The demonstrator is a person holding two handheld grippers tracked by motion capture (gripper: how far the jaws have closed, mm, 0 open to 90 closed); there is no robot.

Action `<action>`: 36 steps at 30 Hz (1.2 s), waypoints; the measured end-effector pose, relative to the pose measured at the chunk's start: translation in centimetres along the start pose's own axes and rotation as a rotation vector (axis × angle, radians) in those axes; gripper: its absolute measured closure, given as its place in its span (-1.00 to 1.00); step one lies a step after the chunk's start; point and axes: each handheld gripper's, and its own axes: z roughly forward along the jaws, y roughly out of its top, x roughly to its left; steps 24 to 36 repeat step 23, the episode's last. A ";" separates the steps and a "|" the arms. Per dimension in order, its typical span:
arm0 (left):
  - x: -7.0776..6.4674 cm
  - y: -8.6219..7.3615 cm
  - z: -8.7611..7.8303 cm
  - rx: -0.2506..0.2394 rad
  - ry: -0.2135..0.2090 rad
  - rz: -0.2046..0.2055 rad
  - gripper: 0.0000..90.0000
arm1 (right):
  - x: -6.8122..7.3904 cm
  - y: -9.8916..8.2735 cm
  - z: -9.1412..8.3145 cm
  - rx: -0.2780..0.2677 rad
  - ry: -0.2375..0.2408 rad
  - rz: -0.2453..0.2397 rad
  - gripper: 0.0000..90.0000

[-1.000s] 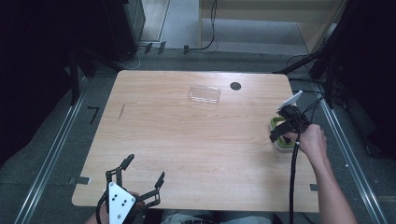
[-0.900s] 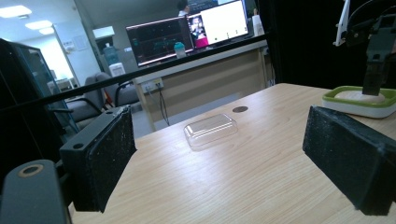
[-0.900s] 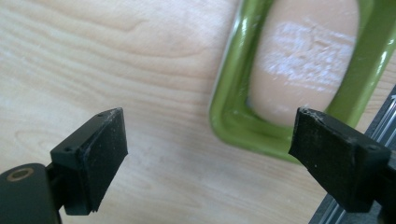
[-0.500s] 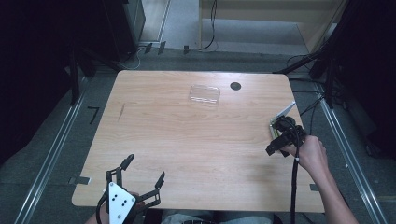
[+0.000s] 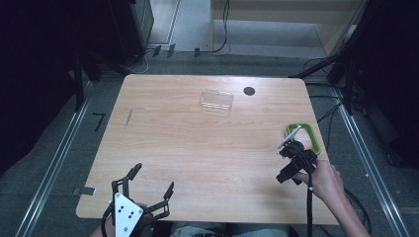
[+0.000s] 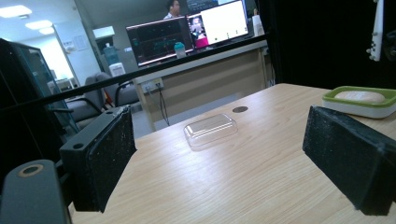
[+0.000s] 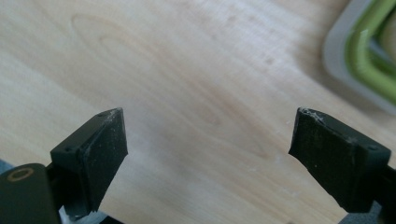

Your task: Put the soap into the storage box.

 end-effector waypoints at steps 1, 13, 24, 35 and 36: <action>0.0 0.0 0.0 0.001 0.000 0.000 -0.78 | 0.3 -0.2 0.1 0.002 0.001 -0.003 -0.76; 0.0 0.0 0.0 0.001 0.001 -0.001 -0.78 | 3.1 -2.5 2.0 0.027 0.012 -0.076 -0.76; 0.0 0.0 0.0 -0.005 0.003 -0.001 -0.78 | 4.0 -4.6 3.8 0.026 0.031 -0.084 -0.76; 0.0 0.0 0.0 -0.005 0.003 -0.001 -0.78 | 4.0 -4.6 3.8 0.026 0.031 -0.084 -0.76; 0.0 0.0 0.0 -0.005 0.003 -0.001 -0.78 | 4.0 -4.6 3.8 0.026 0.031 -0.084 -0.76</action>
